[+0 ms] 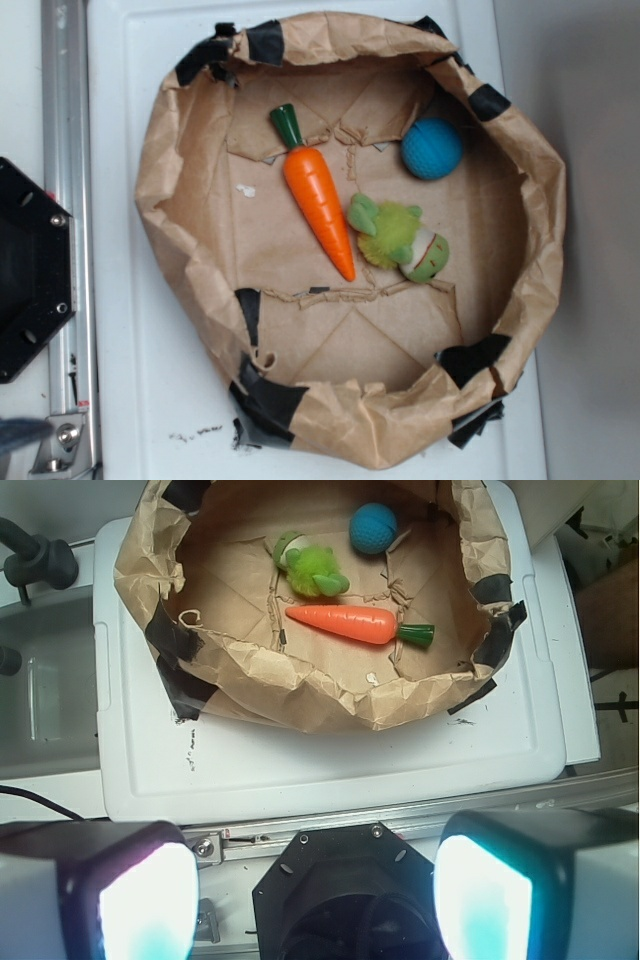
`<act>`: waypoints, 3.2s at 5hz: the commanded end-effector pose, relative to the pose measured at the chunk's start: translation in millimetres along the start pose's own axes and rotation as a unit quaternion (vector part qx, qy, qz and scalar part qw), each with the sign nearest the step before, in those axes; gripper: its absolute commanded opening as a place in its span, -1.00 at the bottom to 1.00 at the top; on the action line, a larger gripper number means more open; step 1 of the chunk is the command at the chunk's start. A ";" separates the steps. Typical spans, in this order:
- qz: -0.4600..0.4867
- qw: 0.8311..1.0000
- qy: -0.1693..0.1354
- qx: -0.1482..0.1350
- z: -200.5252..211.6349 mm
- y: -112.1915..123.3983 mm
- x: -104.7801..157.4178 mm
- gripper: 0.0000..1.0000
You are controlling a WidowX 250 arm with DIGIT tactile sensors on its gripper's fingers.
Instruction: Grab the carrot.
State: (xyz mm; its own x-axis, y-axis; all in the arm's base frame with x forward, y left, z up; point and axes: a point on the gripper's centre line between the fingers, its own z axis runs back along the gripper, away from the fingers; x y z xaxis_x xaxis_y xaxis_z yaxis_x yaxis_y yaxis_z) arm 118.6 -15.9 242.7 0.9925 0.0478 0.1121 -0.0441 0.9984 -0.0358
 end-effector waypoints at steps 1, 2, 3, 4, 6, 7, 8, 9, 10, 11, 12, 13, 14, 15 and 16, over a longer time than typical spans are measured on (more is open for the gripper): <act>0.000 1.000 0.000 0.000 0.0 0.0 0.0 1.00; -0.075 0.997 -0.010 0.012 -19.7 13.4 32.3 1.00; -0.158 0.986 -0.031 -0.036 -50.1 25.1 63.6 1.00; -0.158 0.986 -0.031 -0.036 -50.1 25.1 63.6 1.00; -0.158 0.986 -0.031 -0.036 -50.1 25.1 63.6 1.00; -0.158 0.986 -0.031 -0.036 -50.1 25.1 63.6 1.00; -0.196 0.979 -0.055 0.001 -81.2 34.5 90.2 1.00; -0.233 0.972 -0.035 0.008 -115.3 30.3 98.4 1.00; -0.249 0.968 -0.014 0.024 -144.1 36.7 102.4 1.00; -0.257 0.966 0.015 0.035 -178.5 51.6 107.6 1.00; -0.311 0.949 0.028 0.049 -208.3 48.7 103.3 1.00; -0.341 0.940 0.011 0.022 -231.0 33.0 100.8 1.00; -0.354 0.935 -0.006 -0.009 -229.2 14.6 106.6 1.00; -0.365 0.931 -0.025 -0.016 -219.0 -3.6 111.3 0.64; -0.361 0.932 -0.036 -0.021 -209.2 -13.3 117.3 -1.00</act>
State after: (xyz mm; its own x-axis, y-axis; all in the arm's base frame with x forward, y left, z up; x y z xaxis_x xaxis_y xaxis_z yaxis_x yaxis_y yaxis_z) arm 252.4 -15.5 35.5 0.7954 -0.5882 0.1461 0.5945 0.8041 0.0007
